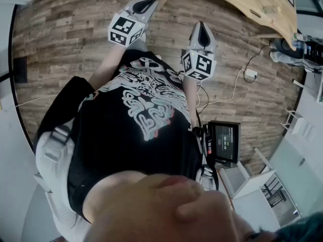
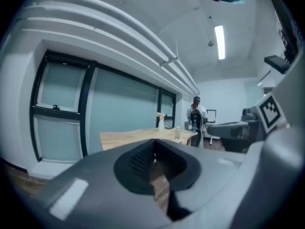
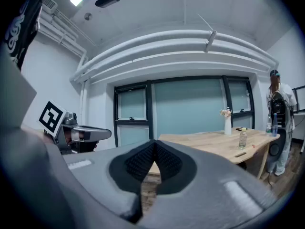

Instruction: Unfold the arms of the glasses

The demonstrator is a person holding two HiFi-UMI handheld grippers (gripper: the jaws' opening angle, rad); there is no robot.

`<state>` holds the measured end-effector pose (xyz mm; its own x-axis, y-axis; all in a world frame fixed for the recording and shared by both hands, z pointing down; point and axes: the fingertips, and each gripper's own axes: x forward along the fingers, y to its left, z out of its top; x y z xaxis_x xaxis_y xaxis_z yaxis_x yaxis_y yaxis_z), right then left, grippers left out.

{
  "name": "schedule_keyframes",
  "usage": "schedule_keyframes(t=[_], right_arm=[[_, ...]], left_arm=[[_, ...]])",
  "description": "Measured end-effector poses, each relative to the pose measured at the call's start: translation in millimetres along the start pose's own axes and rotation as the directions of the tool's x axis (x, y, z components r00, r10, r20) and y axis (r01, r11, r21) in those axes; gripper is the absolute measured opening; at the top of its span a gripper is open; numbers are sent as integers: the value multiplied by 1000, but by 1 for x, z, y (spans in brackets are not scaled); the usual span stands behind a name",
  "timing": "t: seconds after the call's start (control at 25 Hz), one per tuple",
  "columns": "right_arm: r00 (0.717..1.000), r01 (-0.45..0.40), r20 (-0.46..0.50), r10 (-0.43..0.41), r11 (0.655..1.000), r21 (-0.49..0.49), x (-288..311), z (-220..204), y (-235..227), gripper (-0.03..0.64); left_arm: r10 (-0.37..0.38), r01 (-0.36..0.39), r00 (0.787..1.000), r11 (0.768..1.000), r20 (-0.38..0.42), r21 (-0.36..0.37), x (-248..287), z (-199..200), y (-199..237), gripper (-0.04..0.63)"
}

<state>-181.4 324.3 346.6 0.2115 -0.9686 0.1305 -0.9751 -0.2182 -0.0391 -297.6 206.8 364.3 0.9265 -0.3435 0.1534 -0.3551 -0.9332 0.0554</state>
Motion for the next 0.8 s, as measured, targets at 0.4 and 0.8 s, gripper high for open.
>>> schedule_keyframes(t=[0.4,0.8], right_arm=[[1000,1,-10,-1,1000,4,-1,-11,-6,-2],[989,-94,112,95,995,-13,-12,8,-5,-2]], left_arm=[[12,-12,1000,1000,1,10,3,-4,2,-11],[-15,14,1000,1000,20,28,17,3,-12,-11]])
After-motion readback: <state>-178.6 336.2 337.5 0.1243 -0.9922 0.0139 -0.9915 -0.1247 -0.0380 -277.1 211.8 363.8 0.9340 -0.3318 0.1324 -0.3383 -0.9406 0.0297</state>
